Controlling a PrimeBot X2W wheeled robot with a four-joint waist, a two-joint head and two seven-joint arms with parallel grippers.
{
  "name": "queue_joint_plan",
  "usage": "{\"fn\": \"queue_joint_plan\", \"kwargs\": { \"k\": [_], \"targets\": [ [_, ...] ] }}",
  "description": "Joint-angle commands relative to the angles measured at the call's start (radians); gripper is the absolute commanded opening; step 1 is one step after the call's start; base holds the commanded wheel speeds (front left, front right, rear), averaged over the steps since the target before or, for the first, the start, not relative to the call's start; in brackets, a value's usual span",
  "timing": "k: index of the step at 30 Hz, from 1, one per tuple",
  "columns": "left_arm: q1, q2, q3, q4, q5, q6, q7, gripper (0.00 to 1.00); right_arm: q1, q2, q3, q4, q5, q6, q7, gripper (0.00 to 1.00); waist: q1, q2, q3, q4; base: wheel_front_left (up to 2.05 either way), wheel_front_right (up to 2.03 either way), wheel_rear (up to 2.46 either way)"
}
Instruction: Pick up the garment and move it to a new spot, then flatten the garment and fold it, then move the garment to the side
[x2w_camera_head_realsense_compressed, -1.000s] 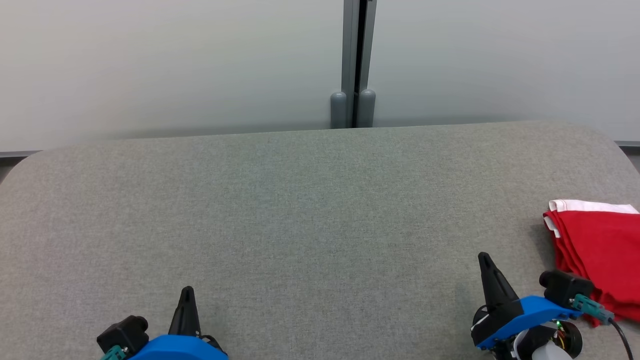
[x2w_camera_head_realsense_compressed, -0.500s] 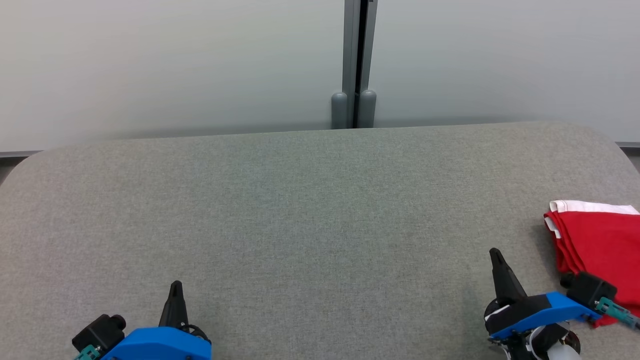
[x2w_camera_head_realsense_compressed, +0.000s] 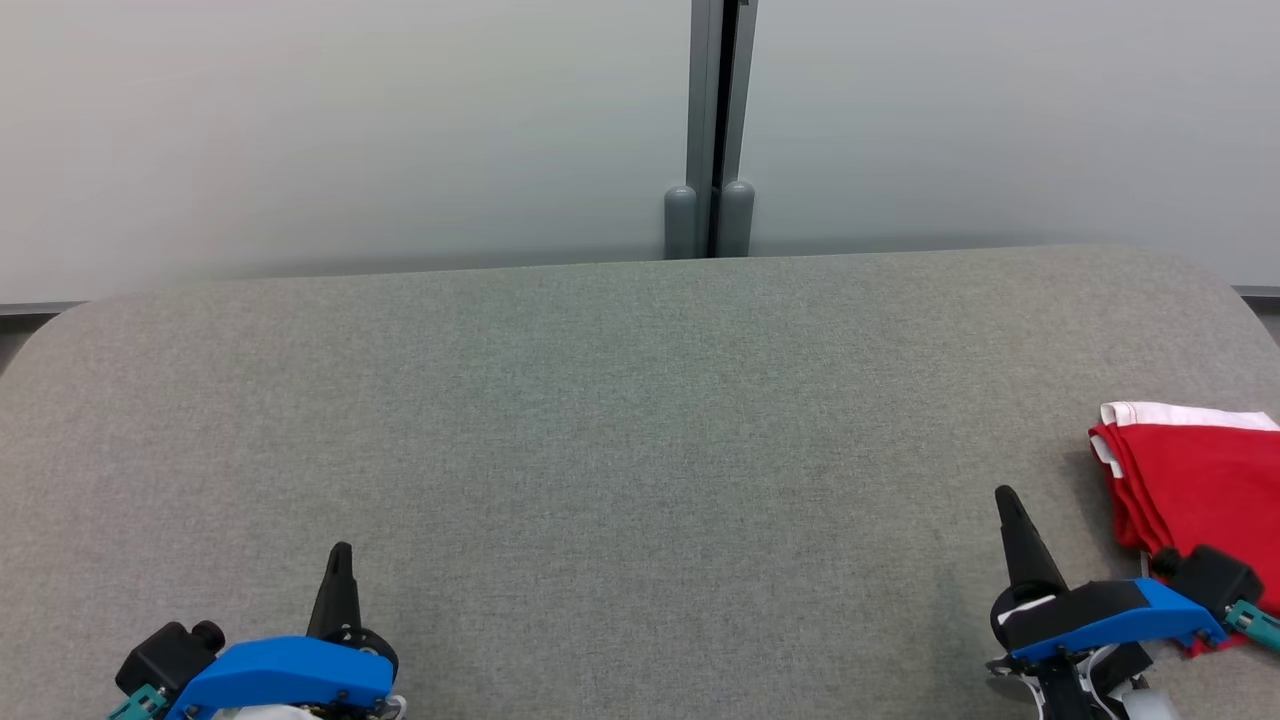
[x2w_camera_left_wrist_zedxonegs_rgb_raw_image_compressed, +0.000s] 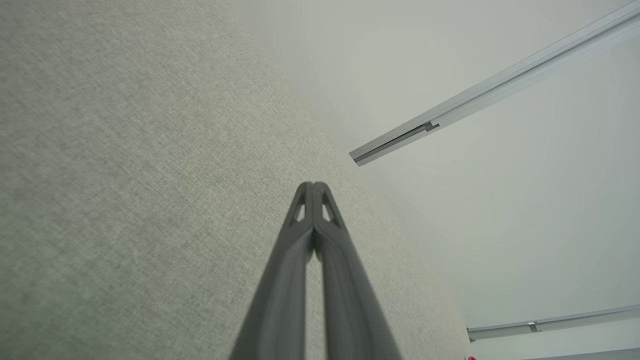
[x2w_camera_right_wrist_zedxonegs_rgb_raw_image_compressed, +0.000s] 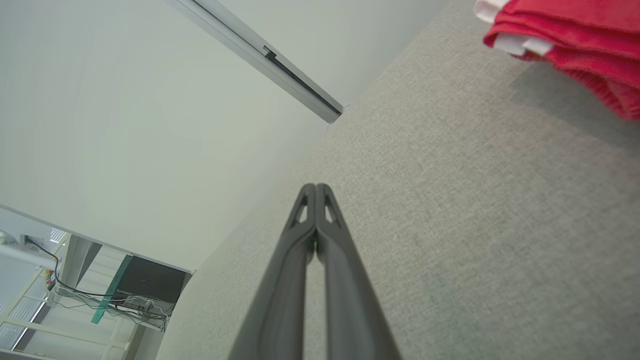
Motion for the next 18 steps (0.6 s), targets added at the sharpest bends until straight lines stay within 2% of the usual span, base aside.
{"fn": "queue_joint_plan", "kwargs": {
  "k": [1,18],
  "targets": [
    [-0.028,0.0,0.011,-0.018,-0.022,-0.008,0.005,0.0,0.005,-0.005,-0.007,-0.02,0.026,0.0,0.006,0.0,0.0,0.0,0.0,0.0,0.0,0.0,0.0],
    [-0.04,-0.001,0.054,-0.043,-0.189,-0.033,0.054,0.0,0.022,-0.005,-0.032,-0.071,0.218,0.0,0.055,0.0,-0.0001,0.0001,-0.002,0.002,0.0,0.0,0.0]
  ]
}}
